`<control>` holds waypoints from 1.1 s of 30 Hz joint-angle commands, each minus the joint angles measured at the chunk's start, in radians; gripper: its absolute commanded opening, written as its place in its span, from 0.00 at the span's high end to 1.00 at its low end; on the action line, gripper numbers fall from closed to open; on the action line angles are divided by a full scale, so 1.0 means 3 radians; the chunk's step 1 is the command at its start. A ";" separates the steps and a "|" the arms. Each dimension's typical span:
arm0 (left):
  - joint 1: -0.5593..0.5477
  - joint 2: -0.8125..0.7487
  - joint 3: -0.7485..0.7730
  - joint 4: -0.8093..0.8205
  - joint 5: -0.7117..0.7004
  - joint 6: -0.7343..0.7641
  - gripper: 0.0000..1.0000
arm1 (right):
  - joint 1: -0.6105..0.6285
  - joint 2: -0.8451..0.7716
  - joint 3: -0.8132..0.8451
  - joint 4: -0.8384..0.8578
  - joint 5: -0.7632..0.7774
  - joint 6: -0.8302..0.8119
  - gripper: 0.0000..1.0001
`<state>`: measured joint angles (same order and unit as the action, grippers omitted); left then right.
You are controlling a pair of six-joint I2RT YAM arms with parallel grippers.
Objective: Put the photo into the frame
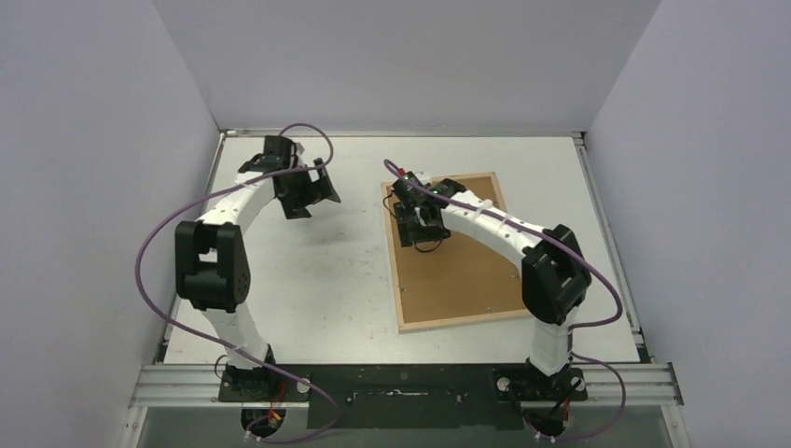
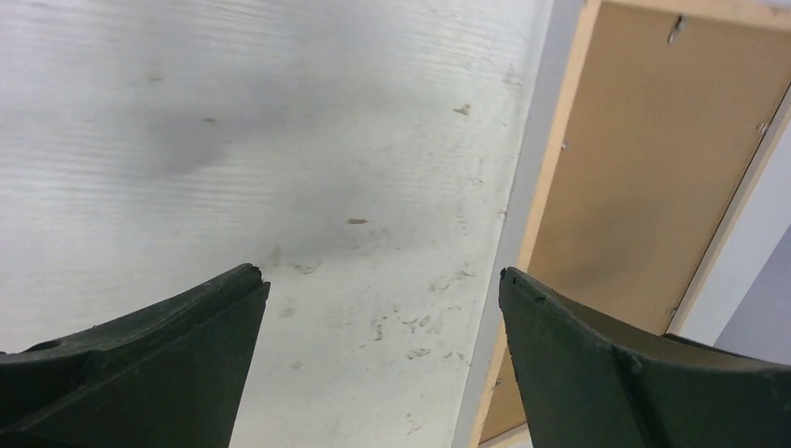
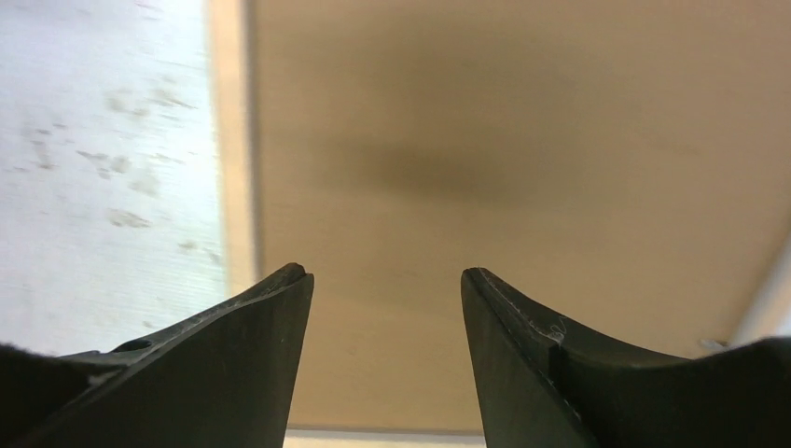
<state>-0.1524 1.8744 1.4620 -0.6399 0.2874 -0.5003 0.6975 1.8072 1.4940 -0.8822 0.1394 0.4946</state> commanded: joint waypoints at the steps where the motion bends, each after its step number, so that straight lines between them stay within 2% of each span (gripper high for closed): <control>1: 0.0336 -0.0447 -0.0398 0.0347 -0.0064 -0.0118 0.06 | 0.0257 0.0368 0.0459 0.0114 0.0008 0.0322 0.39; 5: 0.0490 -0.0648 -0.0690 0.0389 0.0007 -0.0092 0.07 | 0.0394 0.0797 0.0762 0.0039 -0.0067 0.0350 0.39; 10: 0.0648 -0.0807 -0.0959 0.0396 0.0167 -0.0068 0.07 | 0.0486 0.1083 0.1008 -0.0049 -0.0139 0.0351 0.42; 15: 0.0678 -0.0907 -0.1207 0.0450 0.0305 -0.0117 0.08 | 0.0522 0.1268 0.1159 -0.0162 -0.0169 0.0366 0.55; 19: 0.0679 -0.0922 -0.1466 0.0623 0.0581 -0.0219 0.14 | 0.0528 0.1359 0.1192 -0.0251 -0.0124 0.0407 0.64; 25: 0.0662 -0.1054 -0.1804 0.0905 0.0784 -0.0325 0.16 | 0.0483 0.1423 0.1152 -0.0224 -0.0224 0.0472 0.70; 29: 0.0653 -0.1101 -0.1983 0.1130 0.1039 -0.0426 0.19 | 0.0440 0.1399 0.1141 -0.0115 -0.0343 0.0497 0.87; 33: 0.0538 -0.1131 -0.2112 0.1360 0.1246 -0.0474 0.21 | 0.0400 0.1334 0.1263 -0.0017 -0.0430 0.0551 0.95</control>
<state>0.0399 1.5780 0.8520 -0.3637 0.5575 -0.6189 0.8288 2.2215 1.8229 -0.9459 0.0505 0.6388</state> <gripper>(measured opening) 0.797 0.195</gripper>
